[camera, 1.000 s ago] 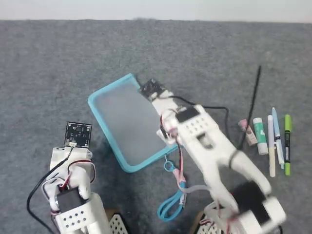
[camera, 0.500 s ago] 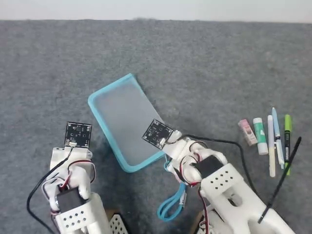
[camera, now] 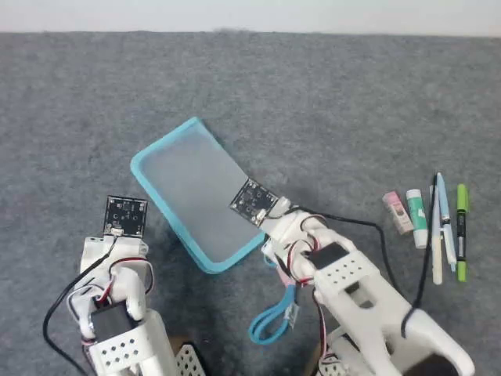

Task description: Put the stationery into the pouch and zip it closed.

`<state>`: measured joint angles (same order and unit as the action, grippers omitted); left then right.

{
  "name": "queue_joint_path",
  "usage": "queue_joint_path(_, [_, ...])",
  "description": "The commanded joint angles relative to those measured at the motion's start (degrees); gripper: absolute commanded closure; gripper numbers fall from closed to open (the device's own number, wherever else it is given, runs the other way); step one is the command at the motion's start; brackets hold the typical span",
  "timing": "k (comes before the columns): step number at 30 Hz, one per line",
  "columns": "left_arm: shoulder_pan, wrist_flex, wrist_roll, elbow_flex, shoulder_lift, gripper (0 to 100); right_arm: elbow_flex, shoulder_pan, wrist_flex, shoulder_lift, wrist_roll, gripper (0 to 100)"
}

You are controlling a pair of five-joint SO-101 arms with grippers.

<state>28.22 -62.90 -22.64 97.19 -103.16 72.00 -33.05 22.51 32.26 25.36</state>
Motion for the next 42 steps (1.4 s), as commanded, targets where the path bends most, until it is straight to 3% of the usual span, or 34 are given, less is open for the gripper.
queue_joint_path(1, [-0.26, -0.18, -0.53, -0.66, -1.14, 99, -0.53, 1.54, -4.62, -3.12, 2.02, 85.4])
queue_joint_path(11, [-0.35, -0.09, -0.62, -0.66, -1.14, 99, 0.18, 1.19, 6.73, 5.85, 4.66, 85.4])
queue_joint_path(19, [-0.35, -0.09, -0.62, -0.66, -1.14, 99, 2.29, 1.19, 5.76, 5.32, 4.75, 85.4])
queue_joint_path(23, [-0.35, -0.18, -0.62, -0.66, -1.14, 99, 2.11, 1.54, 0.22, 2.24, 4.75, 85.4])
queue_joint_path(42, [-0.26, -1.05, -0.62, -0.66, -1.14, 99, -15.03, 1.54, -2.42, -12.62, 4.75, 87.1])
